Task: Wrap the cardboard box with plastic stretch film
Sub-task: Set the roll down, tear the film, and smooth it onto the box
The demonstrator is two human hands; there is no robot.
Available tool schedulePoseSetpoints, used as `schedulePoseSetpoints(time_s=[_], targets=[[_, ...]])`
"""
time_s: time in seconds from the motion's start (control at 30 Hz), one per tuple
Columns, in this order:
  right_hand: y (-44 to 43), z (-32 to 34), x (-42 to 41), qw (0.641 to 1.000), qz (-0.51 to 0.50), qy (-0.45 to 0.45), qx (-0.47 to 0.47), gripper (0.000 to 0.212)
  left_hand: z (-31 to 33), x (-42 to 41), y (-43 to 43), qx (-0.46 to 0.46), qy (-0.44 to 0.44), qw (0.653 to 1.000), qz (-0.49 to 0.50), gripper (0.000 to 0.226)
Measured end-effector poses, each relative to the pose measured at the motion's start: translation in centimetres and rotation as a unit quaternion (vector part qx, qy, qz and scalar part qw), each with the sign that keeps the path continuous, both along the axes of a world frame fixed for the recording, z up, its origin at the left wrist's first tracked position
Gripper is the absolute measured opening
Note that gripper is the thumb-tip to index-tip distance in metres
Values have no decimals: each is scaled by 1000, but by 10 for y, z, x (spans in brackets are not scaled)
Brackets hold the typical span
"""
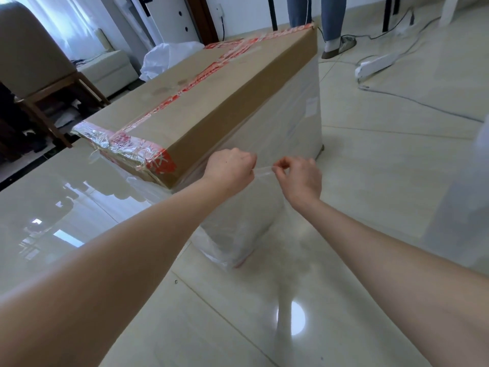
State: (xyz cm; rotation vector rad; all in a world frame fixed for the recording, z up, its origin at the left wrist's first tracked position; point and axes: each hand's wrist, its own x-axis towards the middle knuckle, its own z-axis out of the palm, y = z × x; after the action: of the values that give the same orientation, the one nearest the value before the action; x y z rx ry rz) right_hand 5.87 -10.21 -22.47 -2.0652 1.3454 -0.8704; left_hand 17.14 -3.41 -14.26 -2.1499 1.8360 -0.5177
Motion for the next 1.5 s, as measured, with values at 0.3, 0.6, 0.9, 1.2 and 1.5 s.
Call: schedulePoseSetpoints(time_s=[0.3,0.6,0.9,1.2,1.5], targets=[[-41,10,2,998,-1,-26,-48,21,-4,-11,-59,-47,20,999,-6,23],[-81,-4,-29,989,-74,-22,124,51,-2,-11,-94,-33,192,975,105,21],[-72,-8,-50,976,41,35,210,79,30,-30,-117,37,178,980,87,17],[-83,-40,-17,974,35,119,188,25,19,-13,-143,83,-29,986,-141,14],[-80,-51,-18,978,-42,62,195,28,42,5,-171,162,-72,958,-224,21]])
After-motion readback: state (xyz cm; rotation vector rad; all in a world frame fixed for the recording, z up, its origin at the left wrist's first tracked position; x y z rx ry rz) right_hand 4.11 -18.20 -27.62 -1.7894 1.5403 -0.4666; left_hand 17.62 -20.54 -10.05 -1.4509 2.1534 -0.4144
